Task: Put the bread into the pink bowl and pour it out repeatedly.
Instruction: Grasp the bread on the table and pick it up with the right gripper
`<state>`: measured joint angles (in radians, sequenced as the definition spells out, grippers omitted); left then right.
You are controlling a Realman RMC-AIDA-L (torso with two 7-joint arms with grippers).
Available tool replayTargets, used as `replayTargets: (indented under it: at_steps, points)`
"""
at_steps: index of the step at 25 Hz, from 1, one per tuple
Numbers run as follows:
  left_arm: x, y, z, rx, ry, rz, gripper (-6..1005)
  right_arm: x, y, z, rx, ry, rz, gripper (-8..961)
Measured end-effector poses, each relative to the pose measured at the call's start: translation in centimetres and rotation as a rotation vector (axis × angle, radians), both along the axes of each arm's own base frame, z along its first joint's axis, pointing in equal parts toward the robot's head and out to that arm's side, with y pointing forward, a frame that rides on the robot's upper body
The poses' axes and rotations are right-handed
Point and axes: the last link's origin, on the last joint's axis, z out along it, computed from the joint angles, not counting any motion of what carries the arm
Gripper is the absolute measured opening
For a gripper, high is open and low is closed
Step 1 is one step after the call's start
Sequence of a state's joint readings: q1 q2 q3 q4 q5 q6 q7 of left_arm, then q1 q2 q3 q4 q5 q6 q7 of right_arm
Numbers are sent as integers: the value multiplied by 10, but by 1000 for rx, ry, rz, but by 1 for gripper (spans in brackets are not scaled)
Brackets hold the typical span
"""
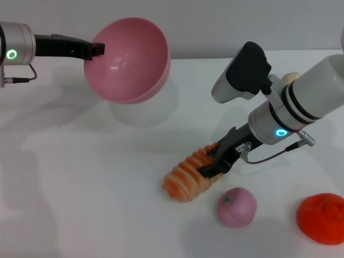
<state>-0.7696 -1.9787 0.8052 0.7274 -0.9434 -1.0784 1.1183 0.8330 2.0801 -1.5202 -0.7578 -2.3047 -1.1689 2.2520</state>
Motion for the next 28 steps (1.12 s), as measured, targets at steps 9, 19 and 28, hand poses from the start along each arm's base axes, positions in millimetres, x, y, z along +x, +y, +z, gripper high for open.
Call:
replayTargets:
  at_steps: [9,19,28]
  points:
    - [0,0,1,4,1,1,34,-1,-1,-2,-3,-18,27,443]
    - [-2,0,1,5,2,3,34,-1,-1,-2,-4,-21,31,354]
    - [-2,0,1,4,3,2,34,-1,-1,-2,-4,-22,33,287]
